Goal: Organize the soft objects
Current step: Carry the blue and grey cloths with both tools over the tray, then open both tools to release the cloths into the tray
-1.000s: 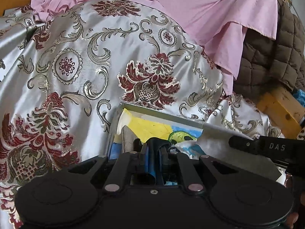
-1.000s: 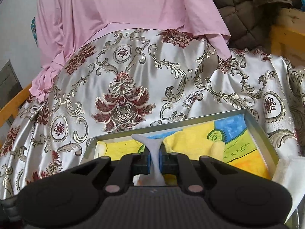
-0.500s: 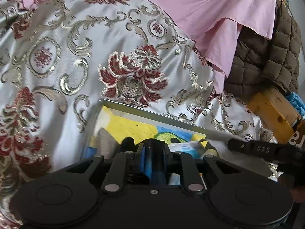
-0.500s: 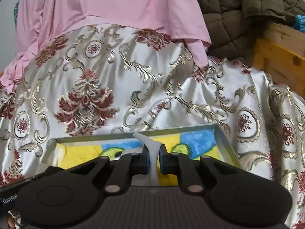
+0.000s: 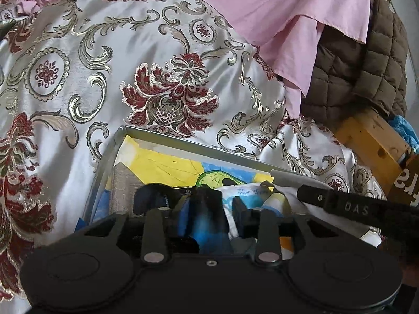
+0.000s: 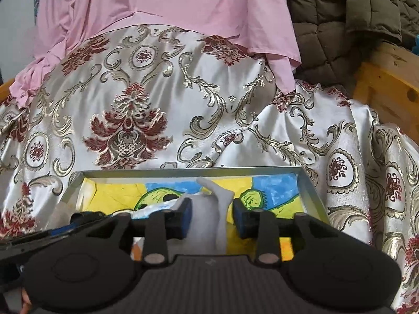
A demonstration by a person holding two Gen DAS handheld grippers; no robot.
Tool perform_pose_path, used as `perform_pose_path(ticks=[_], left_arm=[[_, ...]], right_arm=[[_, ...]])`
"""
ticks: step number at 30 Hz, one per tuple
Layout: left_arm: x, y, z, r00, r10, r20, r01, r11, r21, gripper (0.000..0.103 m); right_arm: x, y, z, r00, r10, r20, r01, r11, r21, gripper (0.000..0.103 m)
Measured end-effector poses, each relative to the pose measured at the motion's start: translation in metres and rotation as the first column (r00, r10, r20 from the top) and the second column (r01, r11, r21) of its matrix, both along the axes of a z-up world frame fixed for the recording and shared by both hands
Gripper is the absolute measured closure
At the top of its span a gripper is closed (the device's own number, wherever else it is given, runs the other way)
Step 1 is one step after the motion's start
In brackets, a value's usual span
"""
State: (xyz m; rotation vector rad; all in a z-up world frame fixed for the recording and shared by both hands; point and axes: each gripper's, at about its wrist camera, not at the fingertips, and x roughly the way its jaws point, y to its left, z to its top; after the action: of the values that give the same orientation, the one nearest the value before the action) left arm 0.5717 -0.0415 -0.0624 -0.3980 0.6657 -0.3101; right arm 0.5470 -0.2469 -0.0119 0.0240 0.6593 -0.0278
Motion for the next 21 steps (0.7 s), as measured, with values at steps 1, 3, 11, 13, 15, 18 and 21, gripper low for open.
perform_pose_path(ticks=[1, 3, 11, 13, 15, 18, 21], left_arm=[[-0.002, -0.001, 0.001, 1.0, 0.002, 0.006, -0.002, 1.0, 0.002, 0.054], [-0.006, -0.003, 0.001, 1.0, 0.002, 0.014, -0.002, 1.0, 0.008, 0.048], [-0.017, -0.003, 0.005, 0.999, 0.024, 0.035, -0.024, 1.0, -0.008, 0.033], [-0.02, -0.003, 0.007, 0.999, 0.028, 0.037, -0.028, 1.0, 0.0, 0.028], [-0.024, -0.002, 0.009, 0.999, 0.034, 0.042, -0.035, 0.999, 0.009, 0.025], [-0.03, 0.0, 0.011, 0.997, 0.052, 0.054, -0.053, 0.998, 0.018, 0.022], [-0.034, 0.003, 0.014, 0.996, 0.068, 0.054, -0.069, 0.997, 0.027, 0.019]], right_arm=[[-0.002, 0.0, 0.001, 1.0, 0.003, 0.005, -0.003, 1.0, -0.006, 0.054], [-0.005, 0.0, 0.002, 1.0, 0.012, 0.014, -0.011, 1.0, -0.009, 0.051], [-0.016, -0.007, 0.004, 1.0, 0.015, 0.022, -0.015, 1.0, 0.0, 0.035], [-0.019, -0.011, 0.006, 0.999, 0.007, 0.035, -0.007, 1.0, 0.005, 0.033], [-0.021, -0.015, 0.007, 0.999, 0.003, 0.047, -0.004, 1.0, 0.014, 0.03], [-0.026, -0.021, 0.009, 0.997, -0.009, 0.073, 0.006, 0.999, 0.036, 0.023], [-0.032, -0.023, 0.009, 0.996, -0.013, 0.084, 0.008, 0.998, 0.057, 0.018]])
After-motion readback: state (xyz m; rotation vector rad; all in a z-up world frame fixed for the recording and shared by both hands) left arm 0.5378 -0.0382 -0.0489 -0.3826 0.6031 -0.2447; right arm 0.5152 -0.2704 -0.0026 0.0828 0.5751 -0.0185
